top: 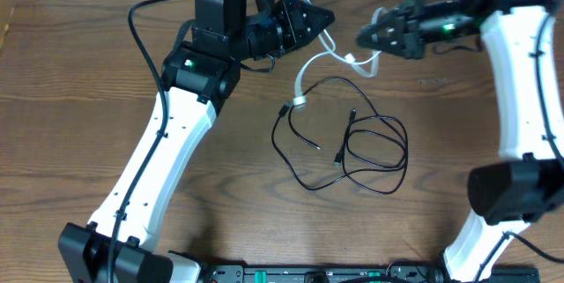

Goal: Untangle cables

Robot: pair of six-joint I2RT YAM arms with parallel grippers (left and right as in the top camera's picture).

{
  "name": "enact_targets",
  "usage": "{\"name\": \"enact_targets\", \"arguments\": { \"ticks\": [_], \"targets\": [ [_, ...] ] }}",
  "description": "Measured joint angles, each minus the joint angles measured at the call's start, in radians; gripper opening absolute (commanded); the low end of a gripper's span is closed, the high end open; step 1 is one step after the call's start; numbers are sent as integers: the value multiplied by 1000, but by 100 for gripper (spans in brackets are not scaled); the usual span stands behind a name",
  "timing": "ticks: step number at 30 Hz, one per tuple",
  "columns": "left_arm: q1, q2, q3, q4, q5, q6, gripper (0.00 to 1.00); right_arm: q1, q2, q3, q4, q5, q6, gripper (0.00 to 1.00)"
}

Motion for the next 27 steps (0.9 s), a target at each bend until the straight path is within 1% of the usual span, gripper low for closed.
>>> {"name": "enact_targets", "arguments": {
  "ticks": [3, 5, 8, 17, 27],
  "targets": [
    [0, 0, 0, 1, 8, -32, 8, 24, 33, 0, 27, -41, -35, 25],
    [0, 0, 0, 1, 9, -46, 8, 26, 43, 0, 39, -61, -48, 31],
    [0, 0, 0, 2, 9, -60, 7, 25, 44, 0, 48, -86, -65, 36],
    [0, 0, 0, 3, 9, -105, 7, 29, 44, 0, 106, -111, -89, 38],
    [0, 0, 0, 39, 8, -133, 7, 90, 44, 0, 121, -109, -126, 40]
  ]
}}
